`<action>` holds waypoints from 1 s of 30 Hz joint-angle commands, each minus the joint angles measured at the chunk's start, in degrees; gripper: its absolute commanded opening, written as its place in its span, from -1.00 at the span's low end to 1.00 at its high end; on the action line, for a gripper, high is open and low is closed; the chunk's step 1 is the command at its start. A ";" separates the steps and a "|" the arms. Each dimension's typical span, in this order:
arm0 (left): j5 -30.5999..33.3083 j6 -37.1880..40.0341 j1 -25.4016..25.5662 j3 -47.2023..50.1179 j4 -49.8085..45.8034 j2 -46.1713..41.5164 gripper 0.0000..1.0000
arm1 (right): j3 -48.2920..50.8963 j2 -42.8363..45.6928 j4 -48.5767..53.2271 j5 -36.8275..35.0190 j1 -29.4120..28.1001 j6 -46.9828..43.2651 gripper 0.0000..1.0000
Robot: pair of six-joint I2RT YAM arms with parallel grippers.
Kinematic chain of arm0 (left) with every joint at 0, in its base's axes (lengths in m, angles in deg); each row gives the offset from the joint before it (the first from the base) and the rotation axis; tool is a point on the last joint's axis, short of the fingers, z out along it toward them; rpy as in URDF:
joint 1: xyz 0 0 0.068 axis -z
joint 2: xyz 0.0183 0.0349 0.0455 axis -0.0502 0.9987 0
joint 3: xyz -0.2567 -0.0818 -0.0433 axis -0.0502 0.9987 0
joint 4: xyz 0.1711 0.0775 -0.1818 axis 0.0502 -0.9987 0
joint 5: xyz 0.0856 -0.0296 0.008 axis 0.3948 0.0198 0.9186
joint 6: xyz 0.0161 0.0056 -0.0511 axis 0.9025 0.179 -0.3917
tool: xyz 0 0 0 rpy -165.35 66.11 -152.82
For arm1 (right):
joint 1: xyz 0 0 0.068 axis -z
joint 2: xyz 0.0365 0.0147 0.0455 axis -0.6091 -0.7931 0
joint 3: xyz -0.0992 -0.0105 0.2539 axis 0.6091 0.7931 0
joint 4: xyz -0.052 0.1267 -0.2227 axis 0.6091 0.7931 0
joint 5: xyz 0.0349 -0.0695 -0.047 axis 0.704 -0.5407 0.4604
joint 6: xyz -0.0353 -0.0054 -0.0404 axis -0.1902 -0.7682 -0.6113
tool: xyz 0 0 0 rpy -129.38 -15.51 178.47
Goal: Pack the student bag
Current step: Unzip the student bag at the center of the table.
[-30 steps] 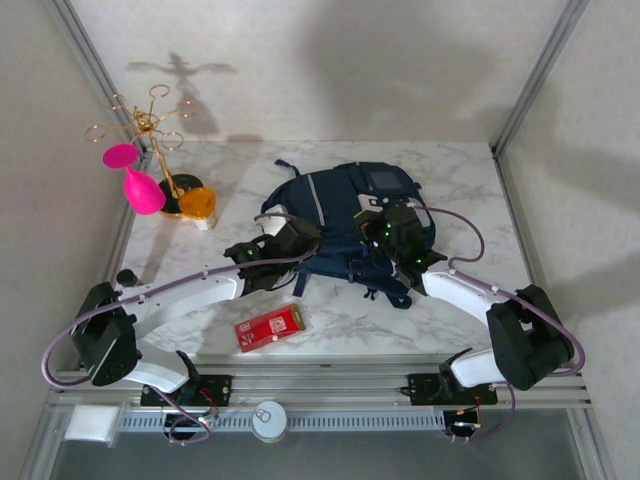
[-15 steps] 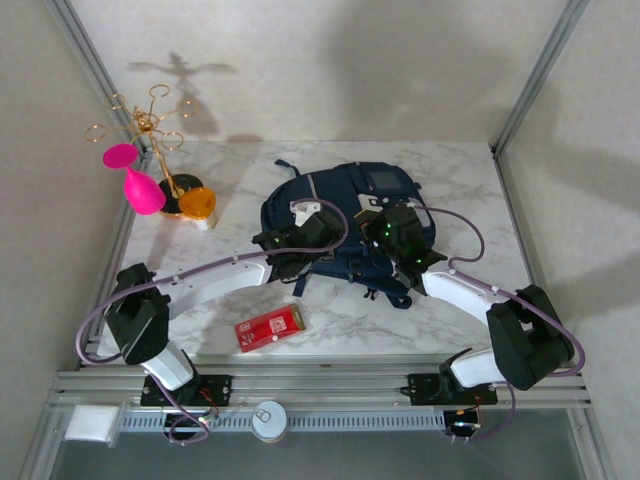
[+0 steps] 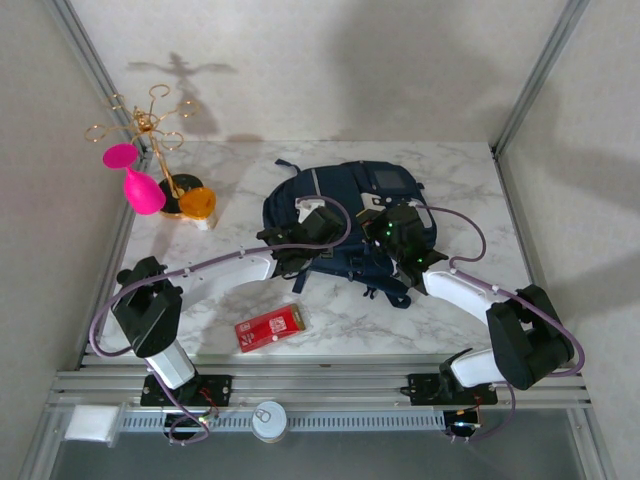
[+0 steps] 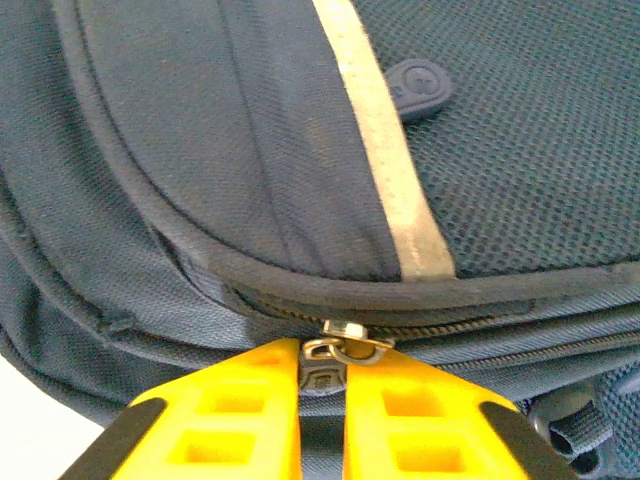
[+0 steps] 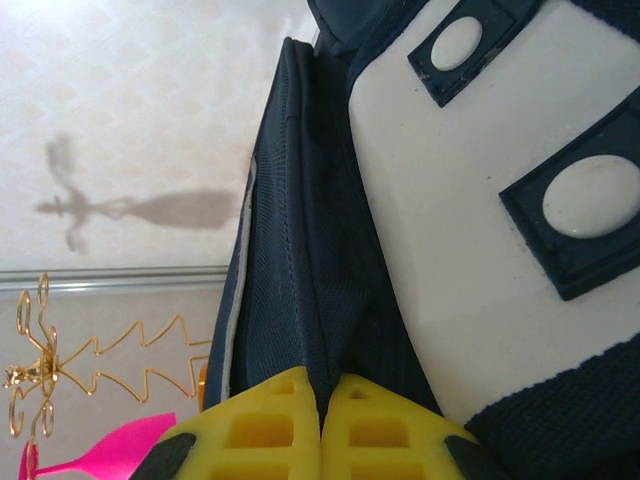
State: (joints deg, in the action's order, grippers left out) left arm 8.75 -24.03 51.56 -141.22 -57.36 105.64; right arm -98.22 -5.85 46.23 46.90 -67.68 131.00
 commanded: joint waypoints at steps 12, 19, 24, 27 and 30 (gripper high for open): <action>0.37 7.91 -2.81 6.95 2.57 -6.76 -1.00 | -5.05 -0.71 -1.88 6.86 5.18 -10.06 -1.00; -6.83 10.33 -2.72 11.68 2.13 -10.68 -1.00 | -11.98 -4.91 3.39 14.60 9.47 -21.10 -1.00; -8.08 8.29 -2.68 14.58 5.94 -10.92 -1.00 | -17.96 -7.11 9.84 18.73 13.31 -27.48 -1.00; -5.89 7.87 -2.63 12.40 6.09 -8.94 -1.00 | -18.45 -6.65 11.92 19.86 13.36 -29.42 -1.00; -8.21 8.68 -2.64 12.33 10.91 -9.69 -0.94 | -16.40 -4.96 10.32 21.55 13.36 -29.35 -1.00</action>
State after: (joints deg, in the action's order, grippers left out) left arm 1.95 -15.57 49.27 -127.38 -51.00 96.41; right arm -113.41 -13.74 61.18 65.28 -54.28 105.06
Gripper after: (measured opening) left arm 0.050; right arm 0.061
